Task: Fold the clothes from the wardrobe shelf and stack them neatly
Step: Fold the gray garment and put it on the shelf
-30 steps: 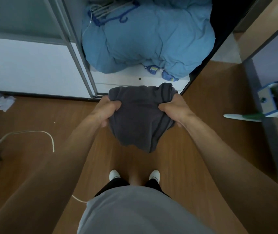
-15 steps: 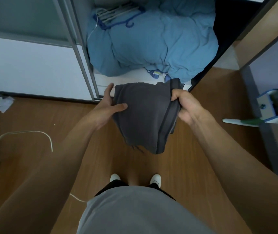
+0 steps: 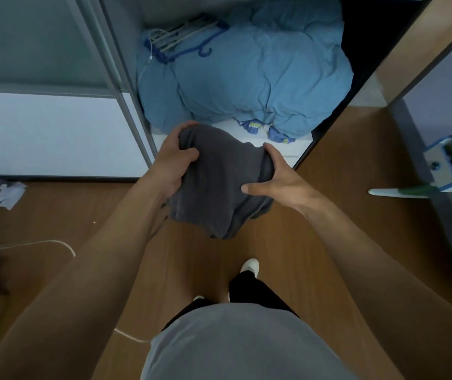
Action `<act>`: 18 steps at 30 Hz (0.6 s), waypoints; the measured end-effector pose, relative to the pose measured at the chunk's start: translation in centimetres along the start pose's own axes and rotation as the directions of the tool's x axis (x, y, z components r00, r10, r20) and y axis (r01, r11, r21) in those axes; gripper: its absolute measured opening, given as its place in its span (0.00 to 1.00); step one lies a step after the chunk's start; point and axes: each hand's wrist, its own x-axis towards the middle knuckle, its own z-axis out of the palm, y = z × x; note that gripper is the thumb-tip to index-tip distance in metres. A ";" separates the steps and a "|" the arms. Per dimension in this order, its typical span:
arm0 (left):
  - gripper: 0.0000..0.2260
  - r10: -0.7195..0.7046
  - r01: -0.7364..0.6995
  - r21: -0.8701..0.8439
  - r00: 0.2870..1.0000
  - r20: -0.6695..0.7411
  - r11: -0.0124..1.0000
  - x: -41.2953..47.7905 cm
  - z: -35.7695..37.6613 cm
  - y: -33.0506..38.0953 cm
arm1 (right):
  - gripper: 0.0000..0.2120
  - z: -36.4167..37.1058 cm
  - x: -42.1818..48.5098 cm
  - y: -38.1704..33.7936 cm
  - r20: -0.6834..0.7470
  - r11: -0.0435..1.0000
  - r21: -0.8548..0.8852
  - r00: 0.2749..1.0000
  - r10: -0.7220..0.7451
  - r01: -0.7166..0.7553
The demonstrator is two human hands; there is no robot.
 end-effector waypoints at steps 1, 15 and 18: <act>0.31 -0.007 0.007 -0.036 1.000 -0.011 0.999 0.6 0.1 0.5 | 0.59 0.2 0.4 -0.5 0.015 0.993 -0.120 1.000 -0.016 0.017; 0.45 -0.046 -0.060 0.488 0.978 0.202 0.870 12.2 0.1 11.1 | 0.13 -11.6 13.2 -10.0 -0.002 0.877 -0.406 0.959 -0.283 0.258; 0.53 -0.003 -0.130 0.760 0.985 0.170 0.636 15.2 1.7 13.9 | 0.17 -14.8 15.7 -13.2 0.017 0.819 -0.450 0.921 -0.390 0.355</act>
